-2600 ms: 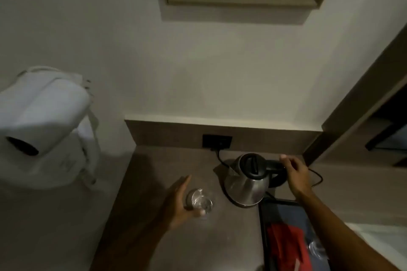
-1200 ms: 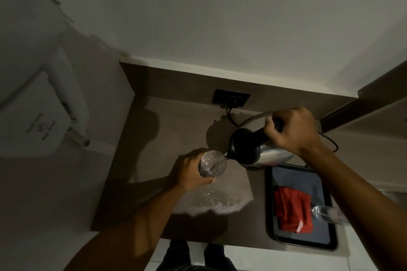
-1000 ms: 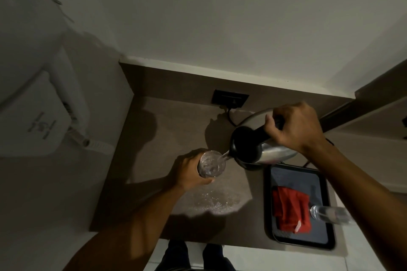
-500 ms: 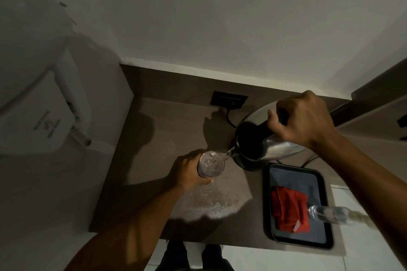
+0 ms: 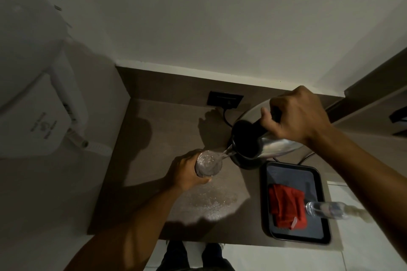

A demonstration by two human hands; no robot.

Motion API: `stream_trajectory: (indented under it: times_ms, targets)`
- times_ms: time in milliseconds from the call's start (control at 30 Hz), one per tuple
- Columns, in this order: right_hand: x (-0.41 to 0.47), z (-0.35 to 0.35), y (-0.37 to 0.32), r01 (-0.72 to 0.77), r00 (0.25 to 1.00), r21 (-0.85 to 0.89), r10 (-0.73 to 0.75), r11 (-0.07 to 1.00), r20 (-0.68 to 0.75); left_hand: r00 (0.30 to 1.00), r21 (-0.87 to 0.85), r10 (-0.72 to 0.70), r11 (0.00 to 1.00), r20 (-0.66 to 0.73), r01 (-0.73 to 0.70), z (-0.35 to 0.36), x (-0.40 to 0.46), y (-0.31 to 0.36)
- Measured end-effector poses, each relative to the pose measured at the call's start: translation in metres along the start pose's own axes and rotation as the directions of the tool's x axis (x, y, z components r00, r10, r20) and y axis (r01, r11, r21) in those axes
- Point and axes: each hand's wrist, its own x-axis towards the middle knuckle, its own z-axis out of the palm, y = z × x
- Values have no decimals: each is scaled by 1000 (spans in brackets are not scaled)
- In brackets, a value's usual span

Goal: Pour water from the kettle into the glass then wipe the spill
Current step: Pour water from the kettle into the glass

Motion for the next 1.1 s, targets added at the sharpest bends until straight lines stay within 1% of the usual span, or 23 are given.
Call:
stream_trajectory:
  times_ms: [67,200,400,533,667,800,900,1033,1100]
  targets:
    - [0,0,-1,4,1000,-16,-4,1000,10,1000,5,-5,1000,-2,5,-1,-1,1]
    - [0,-1,-3,12,1000,-47,-13,999,-17,1000,7,-5,1000,-15,5,-1,-2,3]
    - [-1,0,-5,22,1000,-47,-22,999,-8,1000,10,-10,1000,-24,10,0,-2,3]
    - [-1,3,-8,30,1000,-46,-30,998,-8,999,-1,24,1000,-46,-24,0,-3,1]
    - [-2,9,-7,42,999,-7,-42,999,-16,999,-3,13,1000,-41,-13,0,-2,3]
    - [-4,21,1,-46,999,96,45,994,10,999,-20,12,1000,-37,-13,0,-3,3]
    - [-11,34,8,-133,991,258,134,957,15,1000,-26,4,1000,-30,-5,-1,-3,2]
    - [-26,61,19,-300,952,451,298,841,77,1000,-35,-21,999,-23,20,1,-3,2]
    - [-36,75,25,-424,892,557,437,714,118,999,-38,-23,999,-29,22,2,-3,1]
